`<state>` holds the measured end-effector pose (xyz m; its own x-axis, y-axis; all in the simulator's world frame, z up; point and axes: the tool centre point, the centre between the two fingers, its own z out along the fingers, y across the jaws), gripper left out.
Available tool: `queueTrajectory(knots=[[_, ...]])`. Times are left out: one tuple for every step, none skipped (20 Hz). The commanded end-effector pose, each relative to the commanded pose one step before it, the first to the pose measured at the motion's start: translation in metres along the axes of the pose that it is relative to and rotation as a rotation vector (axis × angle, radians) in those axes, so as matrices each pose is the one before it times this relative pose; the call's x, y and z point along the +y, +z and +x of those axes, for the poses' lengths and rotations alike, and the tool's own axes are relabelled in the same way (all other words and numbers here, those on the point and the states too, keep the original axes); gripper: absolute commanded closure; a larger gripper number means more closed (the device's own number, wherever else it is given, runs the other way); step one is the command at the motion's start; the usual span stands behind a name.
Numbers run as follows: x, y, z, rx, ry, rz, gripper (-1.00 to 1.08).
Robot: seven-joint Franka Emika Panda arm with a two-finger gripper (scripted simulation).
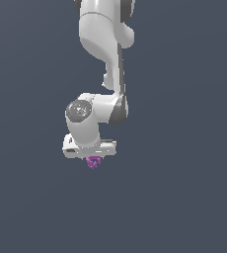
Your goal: Pick up the object and move it to a goal position.
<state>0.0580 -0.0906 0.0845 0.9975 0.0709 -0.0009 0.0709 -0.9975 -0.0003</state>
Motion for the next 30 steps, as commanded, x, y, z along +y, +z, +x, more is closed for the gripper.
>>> queueTrajectory(knots=[[0.00343,-0.01011,-0.00755,0.00099,0.00036,-0.00030,1.08],[0.00154,-0.00469,-0.00377,0.00000,0.00000,0.00000,1.08],[0.00167,-0.00509,-0.00408,0.00000,0.00000,0.00000,1.08],[0.00180,-0.00550,-0.00440,0.00000,0.00000,0.00000,1.08],[0.00194,-0.00591,-0.00472,0.00000,0.00000,0.00000,1.08],[0.00208,-0.00634,-0.00505,0.00000,0.00000,0.00000,1.08],[0.00240,-0.00665,-0.00540,-0.00008,0.00020,0.00044,1.08],[0.00236,-0.00720,-0.00571,0.00000,0.00000,0.00000,1.08],[0.00242,-0.00738,-0.00583,0.00000,0.00000,0.00000,1.08],[0.00244,-0.00746,-0.00587,0.00000,0.00000,0.00000,1.08],[0.00247,-0.00753,-0.00591,0.00000,0.00000,0.00000,1.08],[0.00249,-0.00761,-0.00594,0.00000,0.00000,0.00000,1.08],[0.00272,-0.00770,-0.00604,0.00019,0.00016,0.00064,1.08],[0.00255,-0.00777,-0.00602,0.00000,0.00000,0.00000,1.08],[0.00257,-0.00785,-0.00605,0.00000,0.00000,0.00000,1.08],[0.00260,-0.00794,-0.00609,0.00000,0.00000,0.00000,1.08],[0.00265,-0.00804,-0.00613,0.00000,0.00000,0.00000,1.08],[0.00267,-0.00809,-0.00612,0.00000,0.00000,0.00000,1.08],[0.00279,-0.00794,-0.00600,0.00025,0.00004,0.00064,1.08],[0.00254,-0.00764,-0.00570,0.00000,0.00000,0.00000,1.08],[0.00242,-0.00730,-0.00543,0.00000,0.00000,0.00000,1.08],[0.00230,-0.00694,-0.00516,0.00000,0.00000,0.00000,1.08],[0.00222,-0.00663,-0.00488,0.00000,0.00000,0.00000,1.08],[0.00215,-0.00633,-0.00458,0.00000,0.00000,0.00000,1.08],[0.00208,-0.00601,-0.00428,0.00000,0.00000,0.00000,1.08],[0.00200,-0.00568,-0.00398,0.00000,0.00000,0.00000,1.08],[0.00190,-0.00533,-0.00370,0.00000,0.00000,0.00000,1.08],[0.00176,-0.00493,-0.00340,0.00000,0.00000,0.00000,1.08],[0.00141,-0.00455,-0.00305,-0.00006,-0.00012,-0.00047,1.08],[0.00145,-0.00403,-0.00278,0.00000,0.00000,0.00000,1.08]])
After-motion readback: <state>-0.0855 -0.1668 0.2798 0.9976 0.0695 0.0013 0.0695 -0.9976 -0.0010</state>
